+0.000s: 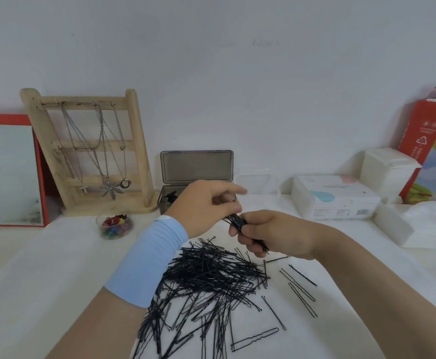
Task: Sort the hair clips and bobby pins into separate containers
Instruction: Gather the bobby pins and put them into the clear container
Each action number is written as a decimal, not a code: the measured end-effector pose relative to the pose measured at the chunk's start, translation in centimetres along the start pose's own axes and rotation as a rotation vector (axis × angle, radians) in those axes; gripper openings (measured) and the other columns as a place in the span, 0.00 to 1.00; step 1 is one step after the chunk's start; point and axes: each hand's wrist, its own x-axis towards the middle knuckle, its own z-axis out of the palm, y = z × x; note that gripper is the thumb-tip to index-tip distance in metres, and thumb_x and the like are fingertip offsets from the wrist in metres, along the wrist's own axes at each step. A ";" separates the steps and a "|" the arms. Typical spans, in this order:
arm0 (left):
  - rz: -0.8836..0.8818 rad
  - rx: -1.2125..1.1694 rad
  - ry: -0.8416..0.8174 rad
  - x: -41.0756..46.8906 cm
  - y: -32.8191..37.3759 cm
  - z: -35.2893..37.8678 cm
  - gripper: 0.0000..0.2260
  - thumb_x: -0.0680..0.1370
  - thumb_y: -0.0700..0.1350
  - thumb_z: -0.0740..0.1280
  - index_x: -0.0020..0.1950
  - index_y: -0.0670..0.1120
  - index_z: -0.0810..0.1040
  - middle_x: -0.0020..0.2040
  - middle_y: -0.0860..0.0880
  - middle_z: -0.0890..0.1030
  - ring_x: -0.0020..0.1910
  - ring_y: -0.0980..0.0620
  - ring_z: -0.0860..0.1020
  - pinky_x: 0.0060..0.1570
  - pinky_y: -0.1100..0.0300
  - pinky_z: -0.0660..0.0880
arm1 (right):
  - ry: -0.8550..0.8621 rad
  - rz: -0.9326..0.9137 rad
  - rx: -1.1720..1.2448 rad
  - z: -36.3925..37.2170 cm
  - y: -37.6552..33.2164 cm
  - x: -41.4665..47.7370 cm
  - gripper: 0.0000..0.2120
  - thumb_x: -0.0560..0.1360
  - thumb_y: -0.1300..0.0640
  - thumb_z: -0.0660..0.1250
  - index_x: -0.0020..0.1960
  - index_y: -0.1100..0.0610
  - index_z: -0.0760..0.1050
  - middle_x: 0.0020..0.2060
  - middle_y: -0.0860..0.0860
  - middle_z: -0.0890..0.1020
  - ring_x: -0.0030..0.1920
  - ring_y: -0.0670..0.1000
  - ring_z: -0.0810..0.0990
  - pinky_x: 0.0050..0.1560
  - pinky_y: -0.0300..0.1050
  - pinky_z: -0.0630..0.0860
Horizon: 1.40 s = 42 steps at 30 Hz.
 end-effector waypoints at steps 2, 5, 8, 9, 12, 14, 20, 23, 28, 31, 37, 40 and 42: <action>-0.021 -0.038 -0.012 -0.1 -0.1 -0.1 0.16 0.77 0.42 0.71 0.63 0.54 0.81 0.42 0.55 0.85 0.43 0.56 0.82 0.55 0.61 0.76 | 0.018 -0.012 0.026 -0.1 0.0 0.1 0.11 0.83 0.63 0.53 0.55 0.60 0.75 0.35 0.50 0.69 0.34 0.49 0.66 0.36 0.42 0.66; -0.041 -0.075 -0.054 0.0 -0.4 0.3 0.11 0.81 0.43 0.66 0.61 0.51 0.82 0.48 0.55 0.86 0.47 0.59 0.83 0.60 0.56 0.76 | 0.072 -0.036 0.066 0.0 0.1 0.4 0.11 0.84 0.64 0.53 0.56 0.60 0.74 0.35 0.49 0.71 0.34 0.49 0.69 0.37 0.43 0.67; -0.034 -0.052 -0.133 0.0 -0.5 0.6 0.12 0.83 0.44 0.61 0.62 0.52 0.81 0.53 0.51 0.85 0.42 0.64 0.80 0.63 0.52 0.75 | 0.074 -0.044 0.144 0.4 0.1 0.5 0.11 0.84 0.64 0.51 0.55 0.60 0.72 0.37 0.50 0.72 0.34 0.49 0.70 0.37 0.43 0.67; -0.033 -0.043 -0.171 0.0 -0.5 0.6 0.13 0.84 0.45 0.60 0.63 0.53 0.80 0.54 0.49 0.85 0.41 0.64 0.79 0.64 0.51 0.74 | 0.060 -0.042 0.172 0.5 0.1 0.5 0.10 0.84 0.64 0.51 0.54 0.60 0.71 0.37 0.51 0.72 0.34 0.49 0.70 0.37 0.43 0.67; -0.089 -0.018 -0.271 -0.1 -0.3 0.7 0.16 0.84 0.52 0.56 0.70 0.56 0.74 0.63 0.48 0.81 0.56 0.62 0.78 0.70 0.55 0.68 | 0.004 -0.026 0.206 0.8 0.4 0.5 0.08 0.84 0.63 0.52 0.55 0.60 0.70 0.39 0.52 0.73 0.34 0.49 0.70 0.37 0.42 0.67; -0.115 0.003 -0.286 -0.2 -0.1 0.6 0.17 0.85 0.52 0.55 0.73 0.58 0.69 0.67 0.52 0.77 0.67 0.61 0.72 0.73 0.58 0.62 | 0.005 -0.032 0.224 0.7 0.6 0.5 0.06 0.84 0.63 0.54 0.54 0.61 0.69 0.42 0.53 0.76 0.34 0.48 0.70 0.36 0.42 0.67; -0.104 -0.078 -0.246 -0.4 0.2 0.3 0.18 0.85 0.51 0.54 0.75 0.61 0.65 0.63 0.58 0.77 0.64 0.68 0.71 0.72 0.63 0.60 | -0.031 -0.149 0.381 -0.2 0.6 0.4 0.09 0.81 0.61 0.58 0.49 0.55 0.77 0.39 0.53 0.75 0.34 0.49 0.68 0.37 0.42 0.66; -0.084 -0.070 -0.261 -0.4 0.1 1.1 0.19 0.85 0.51 0.54 0.76 0.57 0.64 0.76 0.60 0.64 0.76 0.62 0.59 0.77 0.58 0.55 | -0.092 -0.150 0.406 -0.1 0.7 0.3 0.19 0.82 0.63 0.55 0.43 0.50 0.82 0.39 0.53 0.72 0.35 0.49 0.68 0.38 0.43 0.66; -0.012 -0.085 -0.152 -0.4 0.5 0.5 0.16 0.84 0.52 0.57 0.72 0.63 0.69 0.62 0.63 0.78 0.61 0.61 0.76 0.70 0.60 0.65 | -0.108 -0.086 0.429 -0.7 0.4 0.0 0.05 0.81 0.60 0.58 0.50 0.57 0.73 0.37 0.52 0.70 0.34 0.49 0.67 0.37 0.41 0.66; 0.060 -0.088 -0.144 -0.4 0.9 0.2 0.13 0.83 0.45 0.63 0.62 0.60 0.79 0.55 0.64 0.82 0.57 0.62 0.78 0.67 0.58 0.71 | -0.050 -0.069 0.414 -0.9 0.6 0.0 0.05 0.82 0.62 0.59 0.51 0.60 0.73 0.42 0.56 0.75 0.37 0.50 0.73 0.36 0.41 0.68; 0.147 0.044 0.067 0.2 0.1 0.5 0.08 0.77 0.42 0.71 0.53 0.53 0.86 0.52 0.61 0.84 0.54 0.64 0.80 0.62 0.58 0.75 | 0.123 -0.059 -0.006 -1.4 -0.4 -0.2 0.10 0.83 0.64 0.56 0.50 0.59 0.76 0.36 0.55 0.74 0.34 0.50 0.71 0.33 0.39 0.67; 0.187 0.260 0.070 1.3 0.5 0.6 0.12 0.80 0.44 0.68 0.61 0.53 0.83 0.56 0.57 0.84 0.56 0.62 0.80 0.63 0.62 0.73 | 0.299 -0.008 -0.379 -3.0 -1.9 0.3 0.09 0.82 0.62 0.56 0.52 0.59 0.76 0.35 0.52 0.72 0.35 0.50 0.69 0.37 0.42 0.67; 0.169 0.348 0.036 2.3 0.9 0.8 0.15 0.82 0.45 0.64 0.68 0.54 0.77 0.61 0.55 0.82 0.57 0.57 0.79 0.64 0.62 0.72 | 0.377 0.039 -0.673 -4.8 -3.0 0.8 0.10 0.83 0.61 0.54 0.54 0.55 0.74 0.38 0.46 0.72 0.40 0.48 0.71 0.40 0.41 0.68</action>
